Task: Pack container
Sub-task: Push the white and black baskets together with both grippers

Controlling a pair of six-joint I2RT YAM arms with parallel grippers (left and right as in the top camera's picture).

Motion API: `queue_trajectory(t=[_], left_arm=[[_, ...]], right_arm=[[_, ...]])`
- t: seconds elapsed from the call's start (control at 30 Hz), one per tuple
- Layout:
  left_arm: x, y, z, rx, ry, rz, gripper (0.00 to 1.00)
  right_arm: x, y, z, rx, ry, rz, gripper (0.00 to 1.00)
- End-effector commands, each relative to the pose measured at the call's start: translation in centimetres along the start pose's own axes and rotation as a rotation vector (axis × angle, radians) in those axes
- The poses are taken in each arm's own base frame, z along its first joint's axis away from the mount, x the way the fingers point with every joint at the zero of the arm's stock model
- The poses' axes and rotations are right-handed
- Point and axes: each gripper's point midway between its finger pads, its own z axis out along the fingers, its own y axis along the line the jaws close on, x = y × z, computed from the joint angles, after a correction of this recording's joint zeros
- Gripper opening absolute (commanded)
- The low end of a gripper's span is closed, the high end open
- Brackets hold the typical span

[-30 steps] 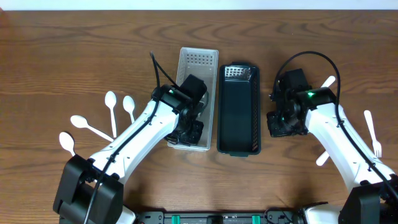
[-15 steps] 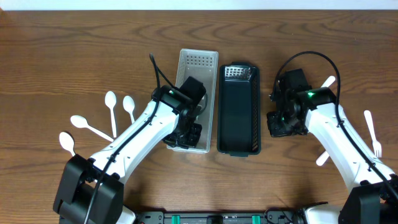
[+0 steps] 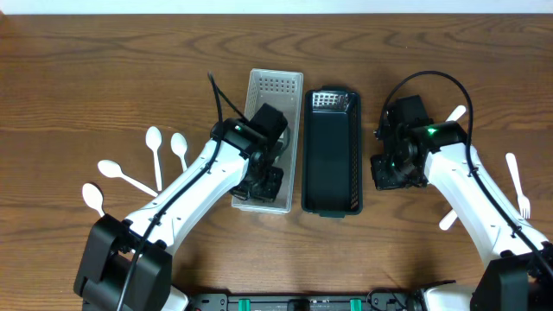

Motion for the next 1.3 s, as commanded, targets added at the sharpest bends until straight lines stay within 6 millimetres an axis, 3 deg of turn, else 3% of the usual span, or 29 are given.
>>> queue_trajectory(t=[0.0,0.27,0.47,0.77,1.0,1.27], left_arm=[[-0.7,0.3,-0.2,-0.028,-0.024,-0.008,0.12],[-2.6,2.4,-1.8,-0.16,-0.122,-0.009,0.08],[-4.2,3.4,-3.5,-0.2,-0.233,-0.039,0.08],[-5.1,8.7,-7.1,-0.222,-0.352,-0.252,0.06],[-4.6,12.6,-8.1,-0.24,-0.36,-0.37,0.06],[-4.4,13.0,-8.1,-0.242,-0.356,-0.383,0.06]], right_arm=[[-0.6,0.6,-0.2,-0.011,-0.017,0.0,0.04],[-1.7,1.3,0.0,-0.038,-0.053,-0.009,0.03],[-2.2,1.9,1.9,-0.037,-0.029,-0.027,0.03],[-3.6,2.9,5.0,-0.051,-0.017,-0.024,0.01],[-5.6,4.1,4.9,-0.111,-0.096,-0.034,0.03],[-7.5,5.9,4.4,-0.209,-0.174,-0.055,0.05]])
